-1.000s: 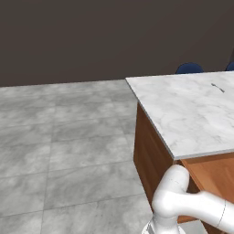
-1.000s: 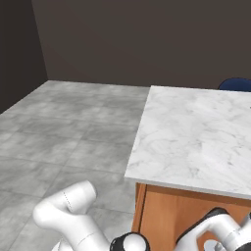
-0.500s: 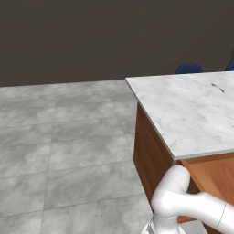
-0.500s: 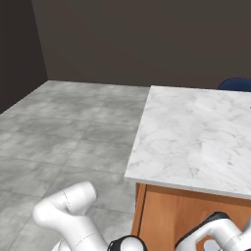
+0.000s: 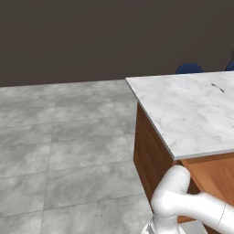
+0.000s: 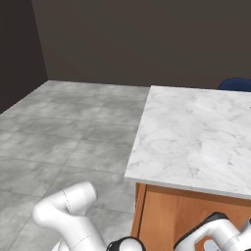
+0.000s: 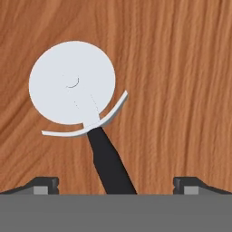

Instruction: Take the pizza cutter from the drawer on the right and place it on the dining counter for cutting.

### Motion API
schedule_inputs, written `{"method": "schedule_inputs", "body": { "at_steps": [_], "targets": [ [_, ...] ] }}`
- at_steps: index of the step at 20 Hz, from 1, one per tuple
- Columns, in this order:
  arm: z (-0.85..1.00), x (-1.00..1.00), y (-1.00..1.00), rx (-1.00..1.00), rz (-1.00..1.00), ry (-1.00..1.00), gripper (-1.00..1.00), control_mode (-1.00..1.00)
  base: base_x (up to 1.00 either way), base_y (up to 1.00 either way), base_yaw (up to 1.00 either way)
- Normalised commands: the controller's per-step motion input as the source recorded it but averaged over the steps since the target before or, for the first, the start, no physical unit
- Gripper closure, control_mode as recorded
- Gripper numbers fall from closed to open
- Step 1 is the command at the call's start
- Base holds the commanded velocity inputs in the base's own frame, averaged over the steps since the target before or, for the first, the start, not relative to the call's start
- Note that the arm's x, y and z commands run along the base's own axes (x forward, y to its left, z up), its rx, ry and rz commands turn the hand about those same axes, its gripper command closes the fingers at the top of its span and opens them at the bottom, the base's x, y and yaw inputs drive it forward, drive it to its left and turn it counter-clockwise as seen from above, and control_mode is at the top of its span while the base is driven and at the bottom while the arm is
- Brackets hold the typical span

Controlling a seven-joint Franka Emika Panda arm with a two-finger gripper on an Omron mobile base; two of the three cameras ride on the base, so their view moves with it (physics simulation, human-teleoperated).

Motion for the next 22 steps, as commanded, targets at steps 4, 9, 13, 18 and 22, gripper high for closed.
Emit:
{"method": "schedule_inputs", "body": {
  "at_steps": [4, 9, 13, 18, 22],
  "targets": [
    [-0.1, 0.0, 0.03, 0.0, 0.01, 0.0, -1.0, -1.0, 0.0, 0.0, 0.0],
    [-0.2, 0.04, 0.0, 0.0, 0.02, 0.0, -1.0, -1.0, 0.0, 0.0, 0.0],
    [-0.21, 0.04, 0.0, 0.0, 0.02, 0.0, -1.0, -1.0, 0.0, 0.0, 0.0],
    [-0.13, 0.0, 0.0, 0.0, 0.02, 0.0, -1.0, -1.0, 0.0, 0.0, 0.0],
    [-0.21, 0.0, 0.0, 0.0, 0.02, 0.0, -1.0, -1.0, 0.0, 0.0, 0.0]
  ]
}}
